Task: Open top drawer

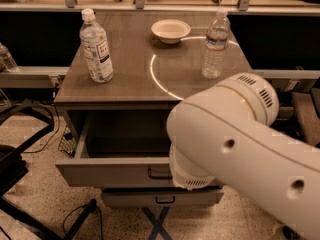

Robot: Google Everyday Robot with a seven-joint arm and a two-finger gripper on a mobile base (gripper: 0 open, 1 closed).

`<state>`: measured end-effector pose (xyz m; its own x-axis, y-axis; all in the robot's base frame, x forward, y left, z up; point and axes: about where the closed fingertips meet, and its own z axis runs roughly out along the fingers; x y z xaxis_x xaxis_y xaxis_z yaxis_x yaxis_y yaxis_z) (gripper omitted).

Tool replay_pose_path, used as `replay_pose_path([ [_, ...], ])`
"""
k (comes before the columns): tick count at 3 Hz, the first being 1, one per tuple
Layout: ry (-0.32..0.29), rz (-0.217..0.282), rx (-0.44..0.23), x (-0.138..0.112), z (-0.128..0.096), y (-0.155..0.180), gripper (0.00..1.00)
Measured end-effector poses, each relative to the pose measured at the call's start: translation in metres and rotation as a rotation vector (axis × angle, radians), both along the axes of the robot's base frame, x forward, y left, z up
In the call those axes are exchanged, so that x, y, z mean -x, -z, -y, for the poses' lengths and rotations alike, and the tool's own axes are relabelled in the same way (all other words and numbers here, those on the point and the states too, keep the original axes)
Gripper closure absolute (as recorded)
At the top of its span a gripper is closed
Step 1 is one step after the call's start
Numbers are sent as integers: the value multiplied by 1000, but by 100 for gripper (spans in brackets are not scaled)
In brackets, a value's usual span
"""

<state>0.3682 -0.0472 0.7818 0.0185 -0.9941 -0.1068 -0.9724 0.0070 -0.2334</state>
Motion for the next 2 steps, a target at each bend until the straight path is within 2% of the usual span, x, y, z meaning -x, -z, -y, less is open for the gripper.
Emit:
replay_pose_path([
  [2,38,35,-29,-94,55,-20,100],
])
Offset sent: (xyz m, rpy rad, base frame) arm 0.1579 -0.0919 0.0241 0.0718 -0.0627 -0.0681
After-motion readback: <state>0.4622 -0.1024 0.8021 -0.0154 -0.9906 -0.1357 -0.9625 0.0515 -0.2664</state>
